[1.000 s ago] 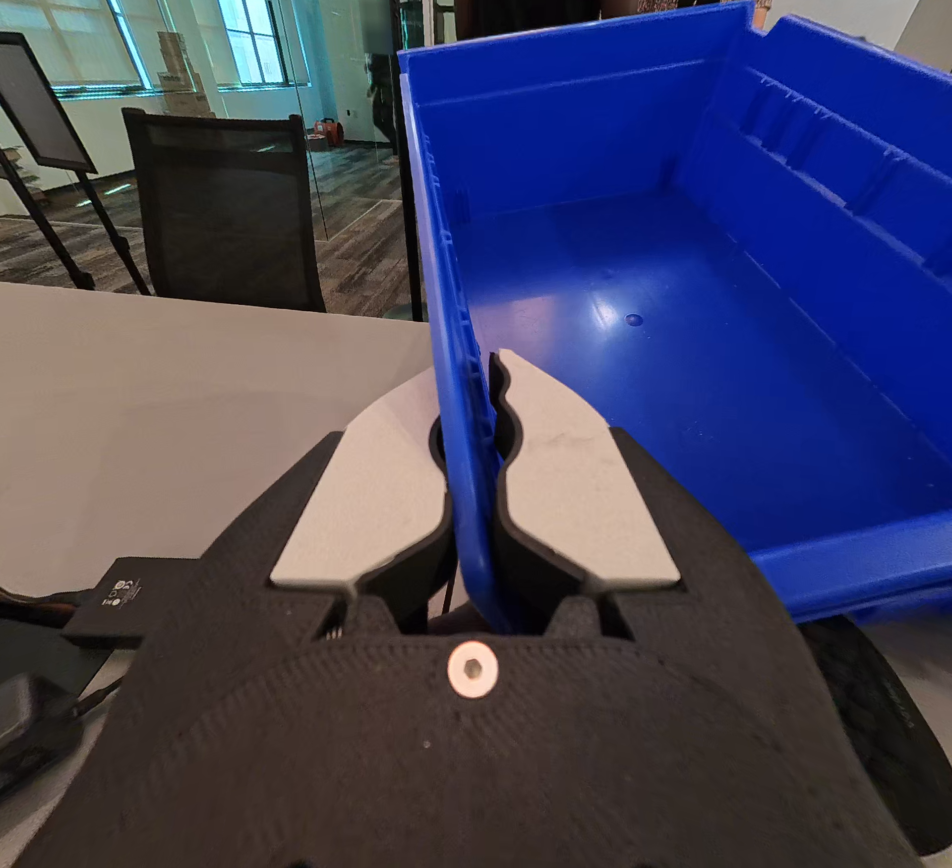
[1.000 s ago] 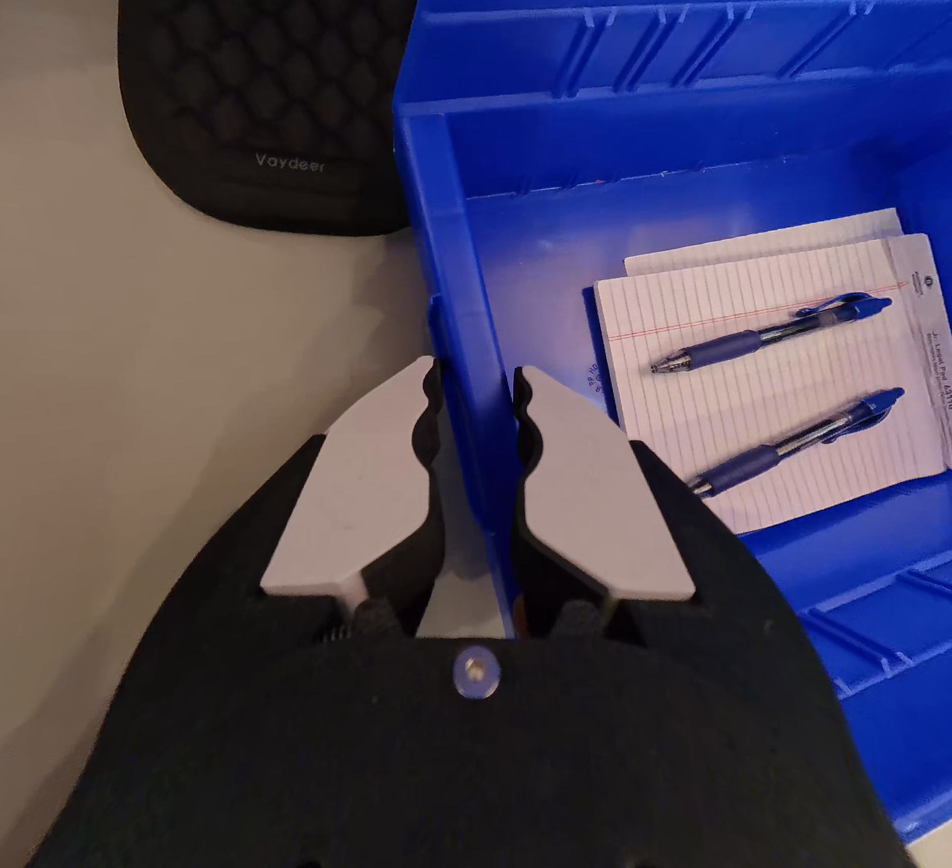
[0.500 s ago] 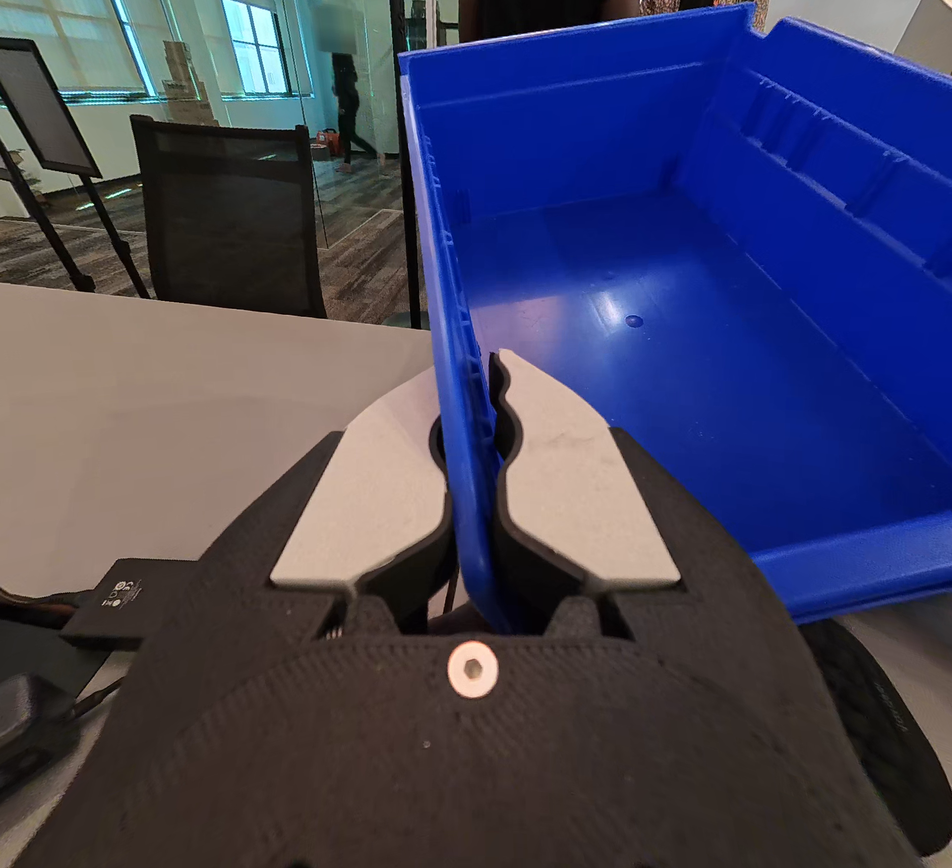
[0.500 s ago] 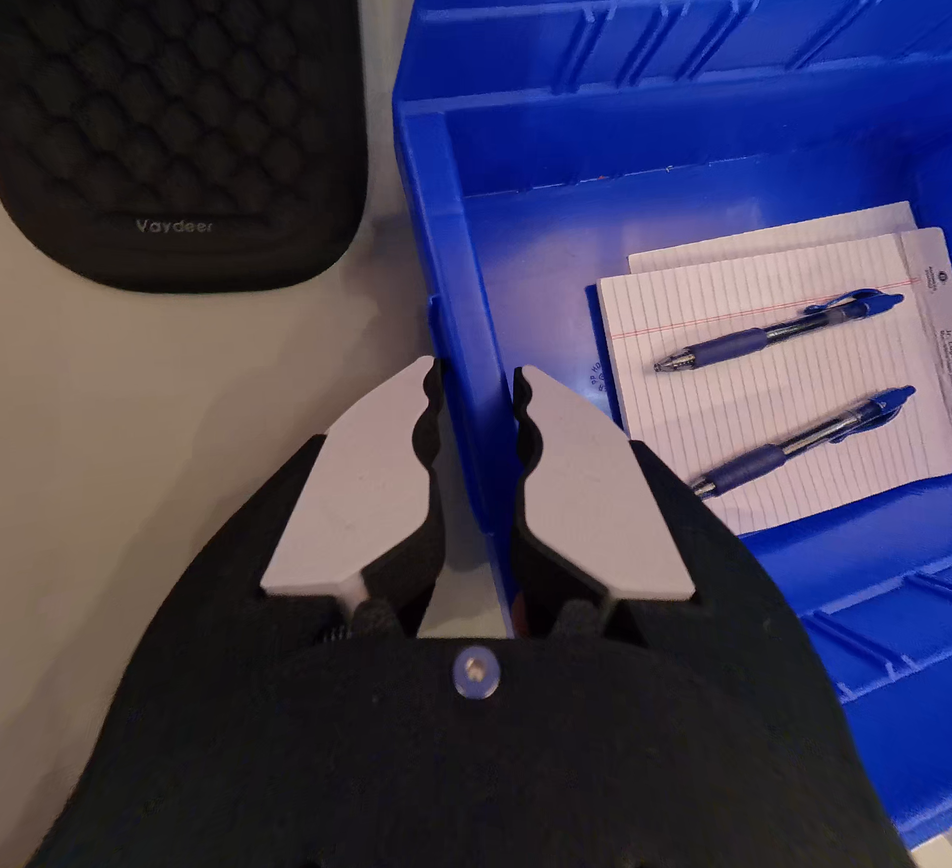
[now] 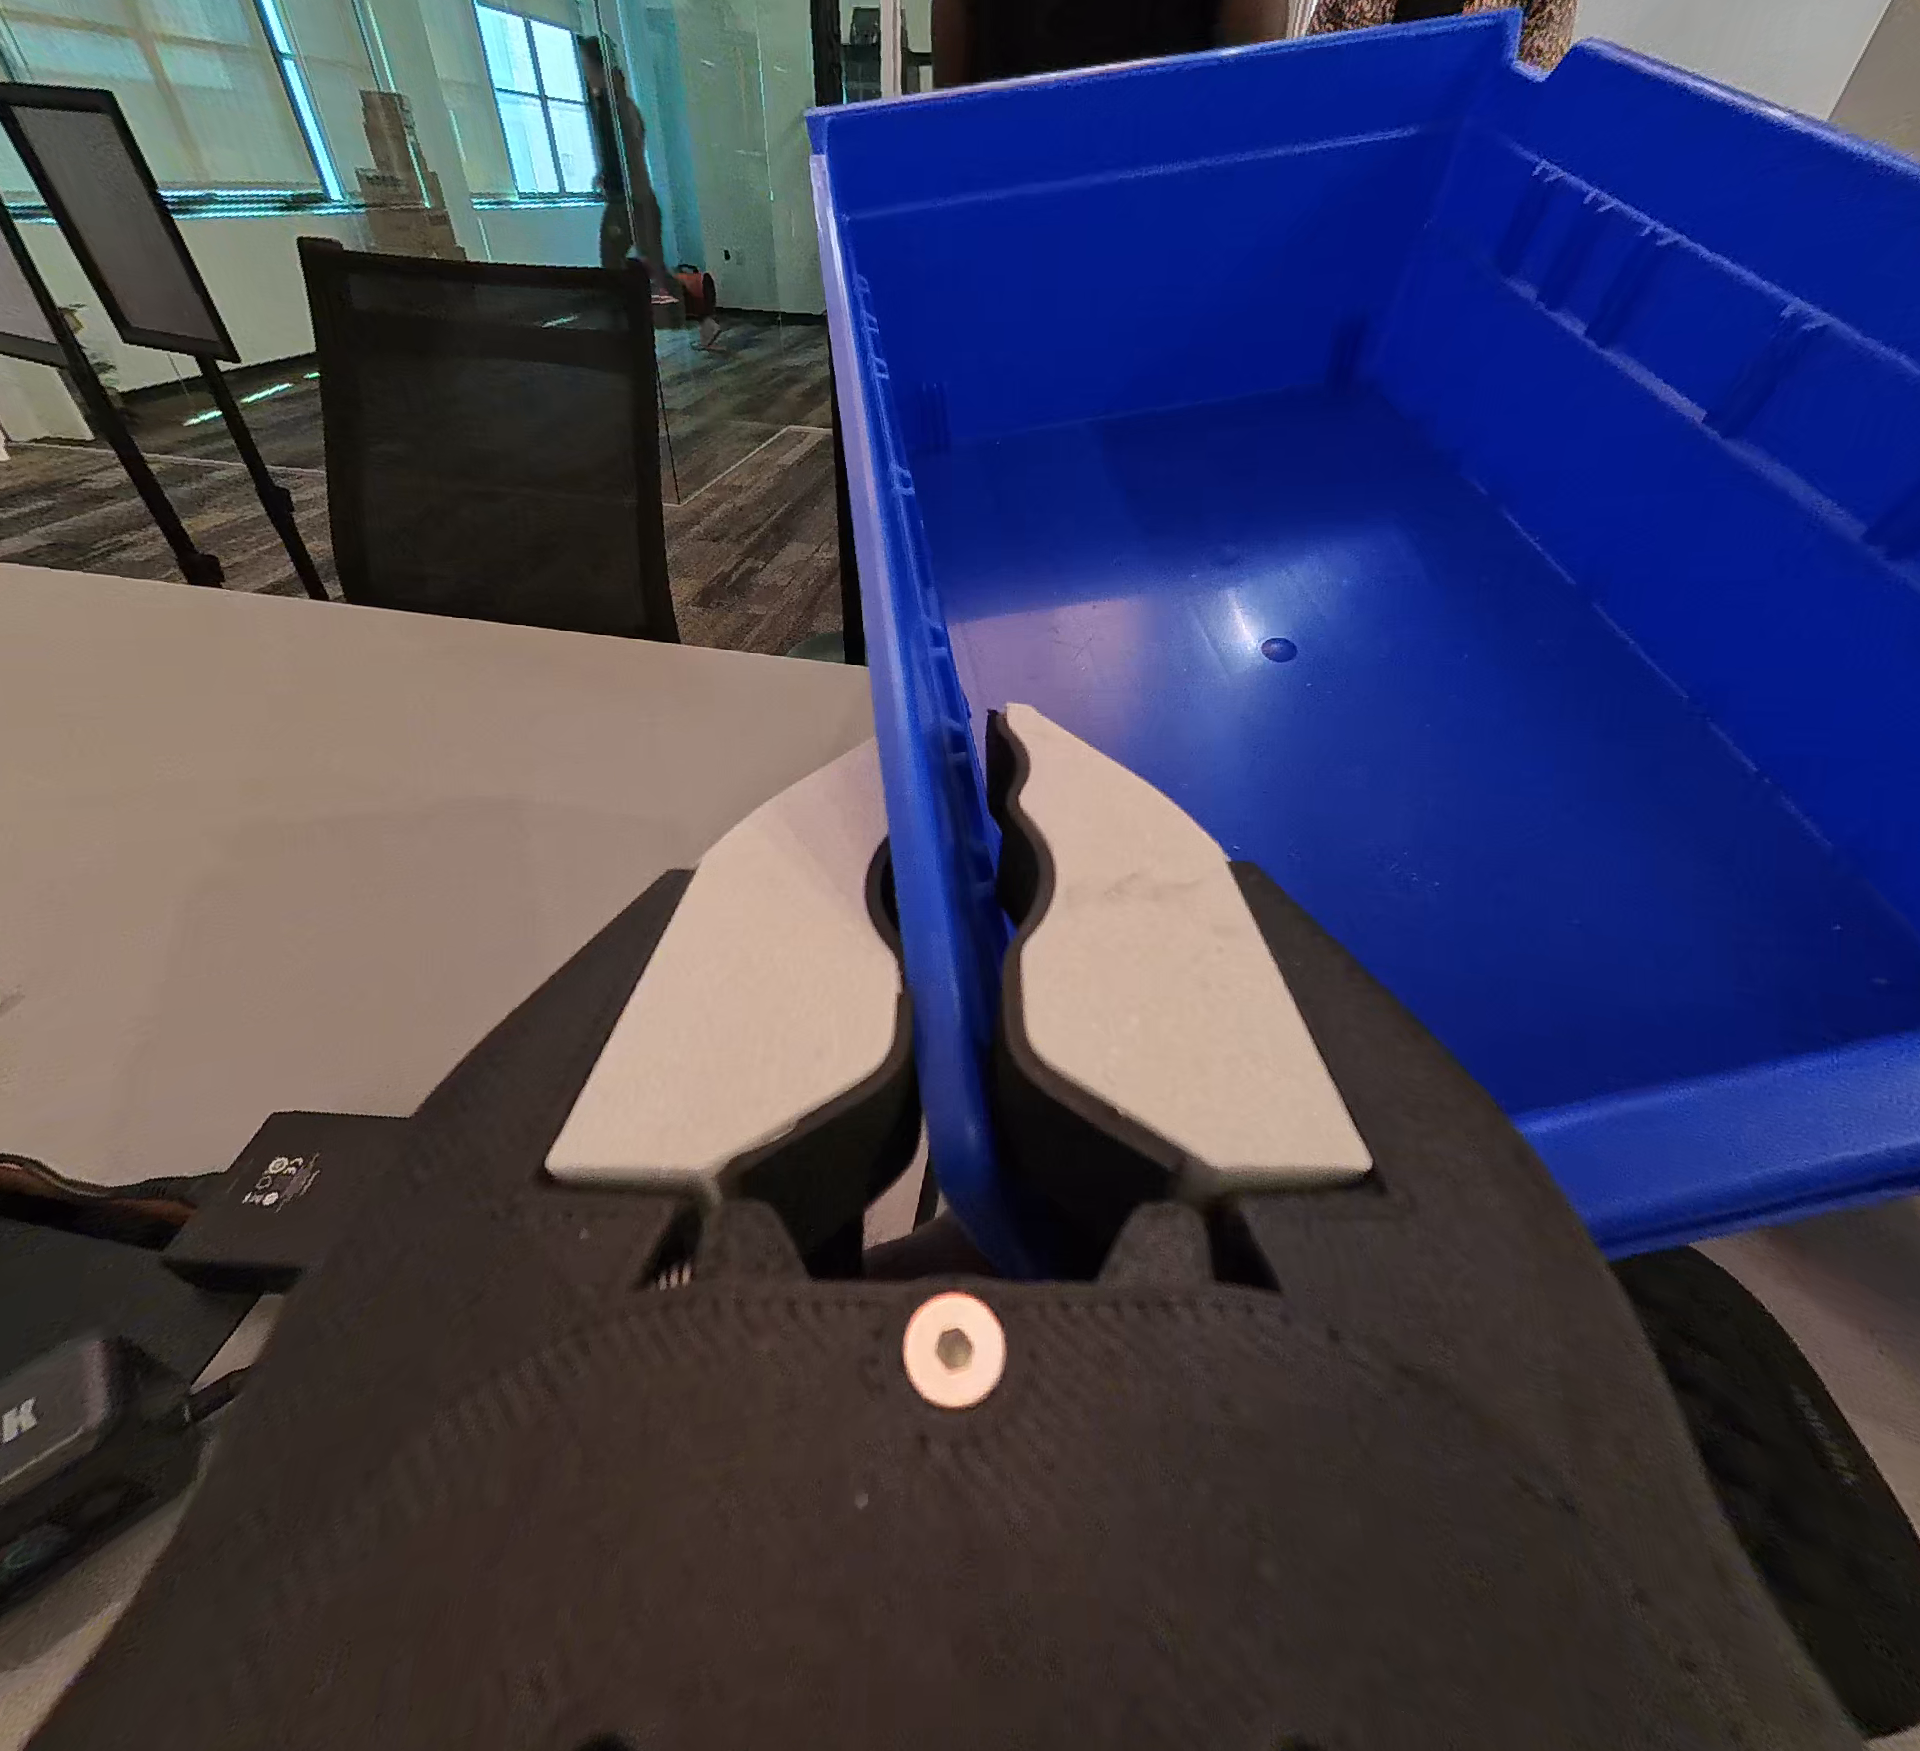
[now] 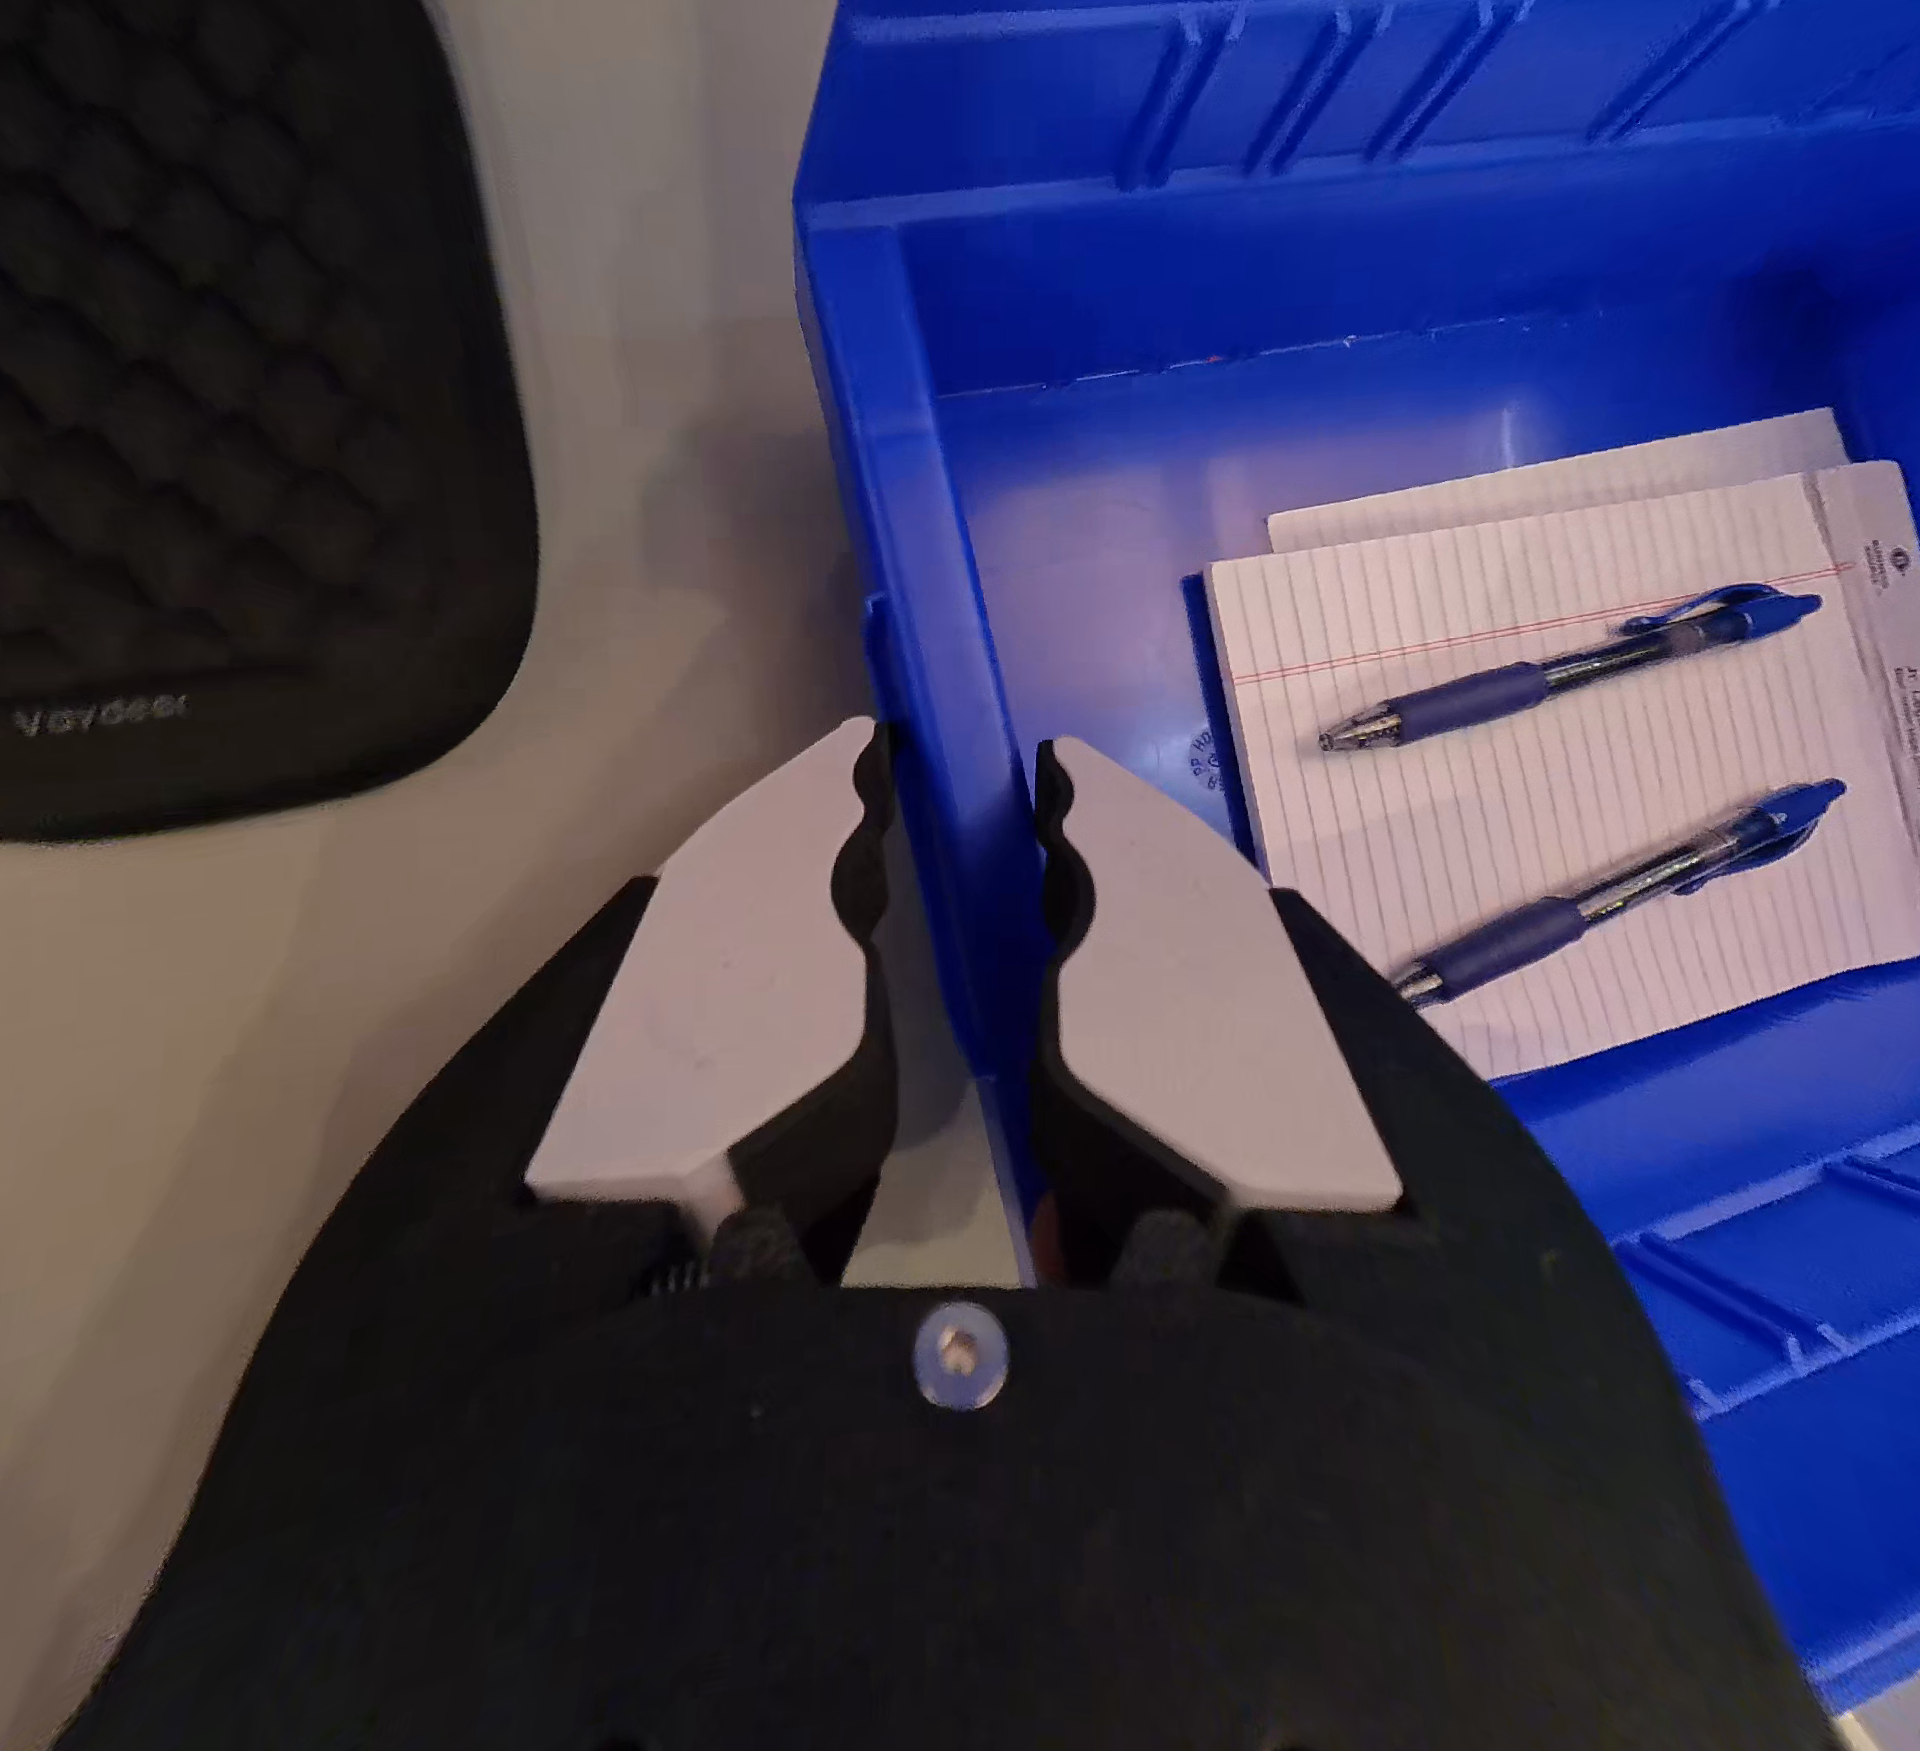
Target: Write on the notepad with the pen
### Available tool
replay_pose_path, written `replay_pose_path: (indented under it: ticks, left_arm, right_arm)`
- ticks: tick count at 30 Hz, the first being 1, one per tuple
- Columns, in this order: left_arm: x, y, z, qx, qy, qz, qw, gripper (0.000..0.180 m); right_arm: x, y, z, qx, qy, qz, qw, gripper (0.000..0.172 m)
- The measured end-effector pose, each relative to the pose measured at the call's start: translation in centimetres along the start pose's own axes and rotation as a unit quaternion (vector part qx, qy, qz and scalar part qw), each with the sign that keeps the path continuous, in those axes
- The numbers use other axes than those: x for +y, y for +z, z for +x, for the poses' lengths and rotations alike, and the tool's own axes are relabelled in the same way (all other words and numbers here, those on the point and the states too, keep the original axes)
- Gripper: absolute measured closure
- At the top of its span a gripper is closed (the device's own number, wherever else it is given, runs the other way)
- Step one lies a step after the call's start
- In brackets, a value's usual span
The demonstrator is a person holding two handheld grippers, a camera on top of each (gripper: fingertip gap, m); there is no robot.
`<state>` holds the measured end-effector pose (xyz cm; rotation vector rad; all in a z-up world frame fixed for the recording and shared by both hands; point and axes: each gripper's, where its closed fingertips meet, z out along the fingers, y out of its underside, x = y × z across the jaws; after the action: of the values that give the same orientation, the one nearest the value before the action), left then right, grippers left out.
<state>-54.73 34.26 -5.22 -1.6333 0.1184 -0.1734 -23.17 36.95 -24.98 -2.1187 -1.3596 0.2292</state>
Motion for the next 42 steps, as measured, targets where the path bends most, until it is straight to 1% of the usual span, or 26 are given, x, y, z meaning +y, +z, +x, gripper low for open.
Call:
replay_pose_path:
  ticks: [10,11,13,14,17,20,22,24,28,31,34,38,42]
  left_arm:
    - [-0.3,-0.4,-0.3,-0.001,-0.003,0.007,1.0,0.171]
    - [-0.3,-0.4,-0.2,0.001,-0.004,0.008,1.0,0.171]
    - [-0.6,-0.4,0.1,0.005,-0.004,0.012,1.0,0.171]
    - [-0.7,-0.3,0.4,0.008,-0.003,0.013,1.0,0.171]
    - [-1.4,0.1,2.1,0.024,0.005,0.017,1.0,0.171]
    - [-2.0,0.8,5.2,0.054,0.017,0.014,0.998,0.171]
    - [-2.4,1.3,7.9,0.084,0.03,0.014,0.996,0.171]
    - [-2.8,1.6,11.0,0.124,0.038,0.012,0.991,0.171]
    - [-3.8,1.2,17.5,0.209,0.045,0.017,0.977,0.171]
    - [-4.3,0.5,23.0,0.278,0.048,0.016,0.959,0.171]
    - [-3.9,-0.3,29.1,0.345,0.059,0.008,0.937,0.171]
    - [-1.4,-1.0,37.8,0.431,0.076,-0.026,0.899,0.171]
    - [2.3,-1.3,46.4,0.505,0.099,-0.069,0.855,0.171]
  right_arm:
    - [-2.2,2.1,3.2,0.044,0.032,0.003,0.999,0.145]
    - [-2.3,2.0,3.2,0.049,0.03,0.011,0.998,0.145]
    - [-2.4,1.0,2.7,0.052,0.031,0.034,0.998,0.137]
    - [-2.6,0.1,2.3,0.047,0.034,0.051,0.997,0.136]
    - [-3.1,-4.3,0.7,0.014,0.057,0.123,0.991,0.134]
    - [-2.7,-10.3,0.2,0.003,0.077,0.204,0.976,0.128]
    - [-2.2,-14.9,-0.2,0.002,0.081,0.259,0.962,0.128]
    - [-1.1,-19.3,-0.5,0.013,0.084,0.298,0.951,0.122]
    - [1.7,-27.3,-2.0,0.037,0.075,0.366,0.927,0.119]
    - [4.6,-32.6,-3.2,0.068,0.071,0.404,0.91,0.12]
    - [8.3,-37.1,-4.2,0.1,0.082,0.433,0.892,0.12]
    - [14.2,-42.4,-4.9,0.173,0.116,0.459,0.864,0.118]
    - [19.9,-46.4,-5.4,0.241,0.157,0.462,0.839,0.119]
